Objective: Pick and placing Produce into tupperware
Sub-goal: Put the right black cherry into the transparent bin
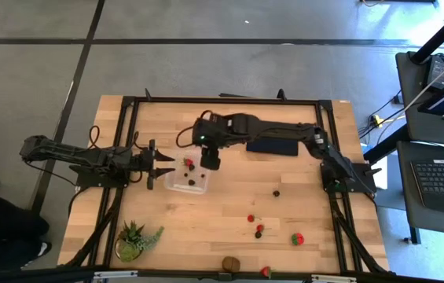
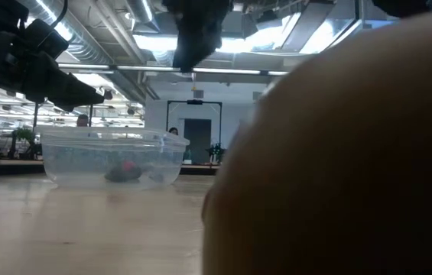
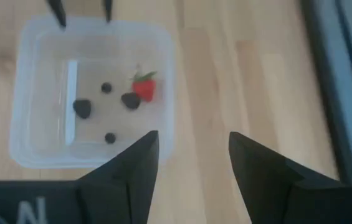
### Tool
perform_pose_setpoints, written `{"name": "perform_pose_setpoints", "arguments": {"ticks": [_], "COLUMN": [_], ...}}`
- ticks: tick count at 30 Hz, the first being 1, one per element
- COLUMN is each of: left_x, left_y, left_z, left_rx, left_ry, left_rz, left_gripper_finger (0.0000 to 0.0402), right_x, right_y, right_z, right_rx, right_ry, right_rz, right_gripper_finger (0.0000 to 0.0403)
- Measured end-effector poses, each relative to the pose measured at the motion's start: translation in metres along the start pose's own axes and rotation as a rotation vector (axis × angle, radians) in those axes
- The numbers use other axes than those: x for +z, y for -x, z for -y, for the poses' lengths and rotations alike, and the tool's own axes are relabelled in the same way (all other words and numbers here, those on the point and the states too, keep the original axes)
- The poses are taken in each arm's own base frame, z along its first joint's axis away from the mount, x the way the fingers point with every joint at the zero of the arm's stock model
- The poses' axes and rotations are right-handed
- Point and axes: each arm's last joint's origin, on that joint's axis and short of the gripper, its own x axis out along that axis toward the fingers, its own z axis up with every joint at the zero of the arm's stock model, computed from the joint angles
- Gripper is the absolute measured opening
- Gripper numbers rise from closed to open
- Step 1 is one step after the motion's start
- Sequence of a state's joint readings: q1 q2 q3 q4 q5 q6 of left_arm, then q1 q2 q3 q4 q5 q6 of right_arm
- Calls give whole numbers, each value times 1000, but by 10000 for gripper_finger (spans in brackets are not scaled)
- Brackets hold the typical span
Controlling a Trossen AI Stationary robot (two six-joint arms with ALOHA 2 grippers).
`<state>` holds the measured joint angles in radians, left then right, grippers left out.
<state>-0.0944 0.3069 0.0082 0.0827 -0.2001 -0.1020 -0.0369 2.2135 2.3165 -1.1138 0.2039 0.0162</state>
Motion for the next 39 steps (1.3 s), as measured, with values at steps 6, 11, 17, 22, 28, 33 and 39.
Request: {"name": "perform_pose_setpoints", "arguments": {"ticks": [6, 11, 17, 22, 28, 33, 39], "left_x": [0, 0, 0, 0, 0, 0, -1], "left_y": [0, 0, 0, 0, 0, 0, 0], "left_z": [0, 0, 0, 0, 0, 0, 0], "left_rx": [0, 0, -9, -9, -8, -8, -8], "left_ry": [0, 1, 1, 0, 0, 0, -1], "left_rz": [0, 0, -3, -4, -5, -5, -5], "left_gripper_finger": [164, 170, 166, 161, 167, 170, 164], "right_x": [3, -1, -33, -81, -153, -203, -257], "right_y": [34, 49, 60, 76, 90, 94, 84], "right_z": [4, 5, 8, 9, 3, -8, -28], "right_rx": [3, 1, 3, 18, 67, 148, 264], "right_ry": [-6, 12, -20, -73, -142, -223, -233], "right_rz": [68, 130, 253, 386, 454, 535, 611], "right_gripper_finger": [196, 196, 196, 196, 196, 196, 196]}}
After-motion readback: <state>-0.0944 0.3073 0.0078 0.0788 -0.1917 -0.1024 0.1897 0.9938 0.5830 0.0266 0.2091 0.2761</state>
